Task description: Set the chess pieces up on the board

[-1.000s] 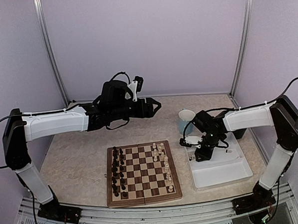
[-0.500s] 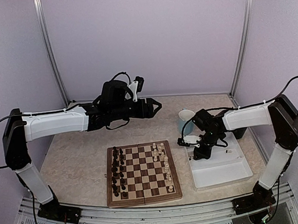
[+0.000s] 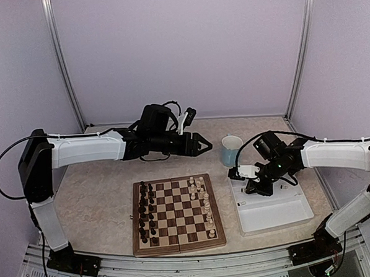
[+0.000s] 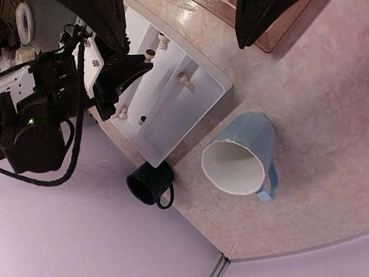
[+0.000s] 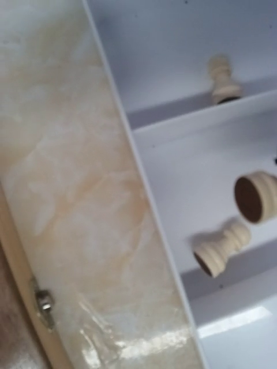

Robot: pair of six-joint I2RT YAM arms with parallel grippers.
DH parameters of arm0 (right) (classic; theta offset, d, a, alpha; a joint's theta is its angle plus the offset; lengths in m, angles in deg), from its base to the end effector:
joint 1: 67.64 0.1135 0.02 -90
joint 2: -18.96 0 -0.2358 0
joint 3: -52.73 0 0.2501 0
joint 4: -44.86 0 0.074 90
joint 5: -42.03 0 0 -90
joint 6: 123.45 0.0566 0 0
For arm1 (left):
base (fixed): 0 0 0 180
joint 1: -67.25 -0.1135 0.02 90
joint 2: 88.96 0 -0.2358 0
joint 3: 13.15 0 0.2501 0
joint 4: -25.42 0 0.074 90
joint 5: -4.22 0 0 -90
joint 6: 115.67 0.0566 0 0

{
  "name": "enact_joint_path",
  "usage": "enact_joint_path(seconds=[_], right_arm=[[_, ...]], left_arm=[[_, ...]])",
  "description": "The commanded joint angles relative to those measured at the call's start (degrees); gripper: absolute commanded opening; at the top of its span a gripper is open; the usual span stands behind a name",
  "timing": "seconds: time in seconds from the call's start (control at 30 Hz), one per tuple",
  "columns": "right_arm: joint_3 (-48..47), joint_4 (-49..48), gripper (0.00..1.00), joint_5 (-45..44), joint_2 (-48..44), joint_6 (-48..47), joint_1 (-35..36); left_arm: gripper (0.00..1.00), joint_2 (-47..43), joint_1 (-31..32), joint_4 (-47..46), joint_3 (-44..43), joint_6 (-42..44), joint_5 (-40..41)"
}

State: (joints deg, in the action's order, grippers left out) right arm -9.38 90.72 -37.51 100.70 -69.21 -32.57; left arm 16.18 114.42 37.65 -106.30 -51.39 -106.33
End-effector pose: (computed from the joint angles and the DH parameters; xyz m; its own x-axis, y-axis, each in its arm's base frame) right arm 0.2196 0.1667 0.1449 -0.2381 -0.8693 -0.4332 -0.9437 0.3125 -0.1084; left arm 0.2859 -0.3377 0.2371 -0.6437 0.0967 -0.7591 0.6937 0.4926 -0.5255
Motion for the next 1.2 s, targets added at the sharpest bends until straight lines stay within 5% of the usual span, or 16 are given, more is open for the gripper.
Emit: enact_joint_path(seconds=[0.0,0.63,1.0,1.17], right_arm=[[-1.22,0.97,0.0,0.6,-1.98,-1.36,0.0],[-17.03,3.57,0.01,10.98,-0.55,4.41,0.04],[-19.71,5.99,0.03,12.01,0.81,2.54,2.21],[-19.54,6.35,0.03,12.01,0.71,1.86,2.63]], left_arm=[[0.65,3.49,0.06,3.06,-2.82,-0.8,-8.4],[0.59,10.1,3.62,-5.06,-4.83,-5.28,-20.97],[0.49,12.13,3.36,-9.04,-5.61,-9.26,-22.24],[0.36,12.37,2.69,-11.41,-4.92,-11.62,-23.21]])
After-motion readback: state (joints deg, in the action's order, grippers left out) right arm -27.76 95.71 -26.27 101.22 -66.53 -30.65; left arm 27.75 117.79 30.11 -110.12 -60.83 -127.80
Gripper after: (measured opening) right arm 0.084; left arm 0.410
